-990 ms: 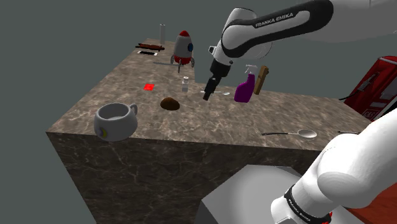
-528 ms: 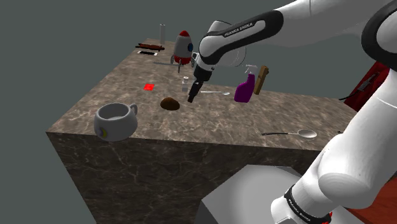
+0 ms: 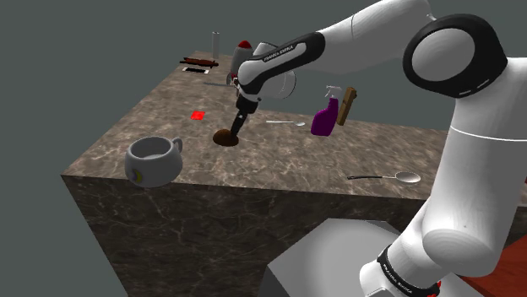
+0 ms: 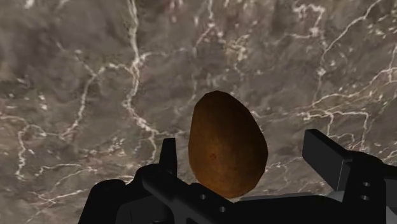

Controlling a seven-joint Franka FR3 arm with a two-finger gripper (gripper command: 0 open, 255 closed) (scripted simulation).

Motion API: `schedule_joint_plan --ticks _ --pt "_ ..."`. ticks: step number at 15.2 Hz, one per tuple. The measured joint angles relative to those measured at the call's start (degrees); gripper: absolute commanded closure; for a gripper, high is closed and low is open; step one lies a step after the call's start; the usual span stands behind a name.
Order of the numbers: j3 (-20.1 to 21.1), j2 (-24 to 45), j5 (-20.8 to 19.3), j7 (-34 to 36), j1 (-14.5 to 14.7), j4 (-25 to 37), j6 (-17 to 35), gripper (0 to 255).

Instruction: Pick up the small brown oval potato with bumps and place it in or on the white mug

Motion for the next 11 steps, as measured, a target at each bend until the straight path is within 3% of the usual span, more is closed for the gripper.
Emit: schedule_joint_plan --ticks 11 --pt "0.78 5.07 0.89 -0.91 0.39 1.46 3.84 0"
